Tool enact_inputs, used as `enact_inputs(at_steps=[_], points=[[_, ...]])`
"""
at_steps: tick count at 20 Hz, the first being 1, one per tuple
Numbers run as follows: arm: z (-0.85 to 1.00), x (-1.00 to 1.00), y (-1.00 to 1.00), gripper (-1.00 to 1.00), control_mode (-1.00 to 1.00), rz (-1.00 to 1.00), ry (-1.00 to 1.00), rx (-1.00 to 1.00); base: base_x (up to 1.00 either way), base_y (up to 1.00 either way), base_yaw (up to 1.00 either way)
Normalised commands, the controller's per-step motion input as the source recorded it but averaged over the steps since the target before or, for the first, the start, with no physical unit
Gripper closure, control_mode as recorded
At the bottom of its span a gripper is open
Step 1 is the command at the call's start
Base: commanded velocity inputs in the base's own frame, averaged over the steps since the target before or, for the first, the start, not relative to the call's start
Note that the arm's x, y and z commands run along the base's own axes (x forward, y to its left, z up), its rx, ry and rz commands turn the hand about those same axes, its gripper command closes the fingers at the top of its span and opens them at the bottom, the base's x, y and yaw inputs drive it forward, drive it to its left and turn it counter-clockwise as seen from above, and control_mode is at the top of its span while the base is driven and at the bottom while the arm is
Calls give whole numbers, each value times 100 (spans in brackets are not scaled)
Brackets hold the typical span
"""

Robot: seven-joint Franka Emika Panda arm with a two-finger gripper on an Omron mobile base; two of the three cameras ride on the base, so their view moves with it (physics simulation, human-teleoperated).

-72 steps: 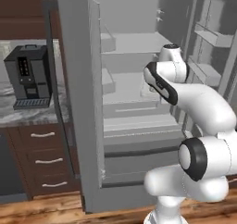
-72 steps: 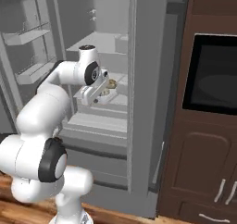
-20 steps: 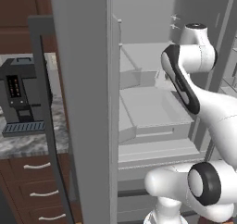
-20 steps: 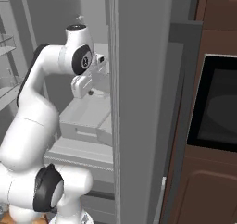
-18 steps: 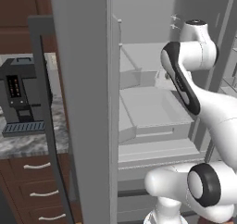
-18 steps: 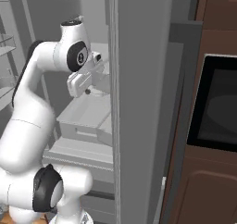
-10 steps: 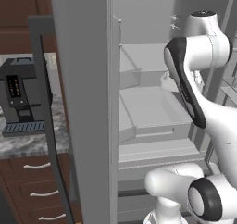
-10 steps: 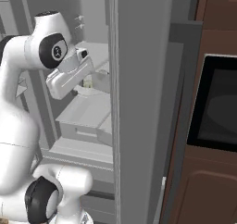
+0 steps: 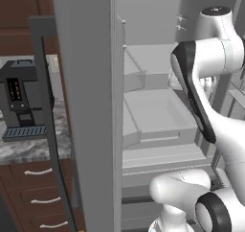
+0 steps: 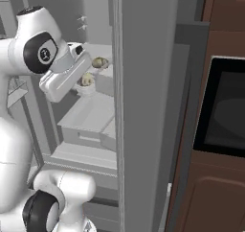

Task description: Place two dumplings into each of the tupperware containers and then place the containers in the fridge.

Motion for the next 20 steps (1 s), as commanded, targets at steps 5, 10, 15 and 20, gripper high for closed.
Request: enact_inputs(at_steps=[5, 10, 15, 20], points=[[0, 100, -17, 100, -100, -2, 5, 3, 0, 0, 0], [-19, 88, -32, 100, -100, 0, 2, 1, 0, 0, 0], [-22, 74, -24, 100, -100, 0, 0, 0, 0, 0, 0], [-1, 86, -26, 100, -100, 0, 6, 3, 0, 0, 0]])
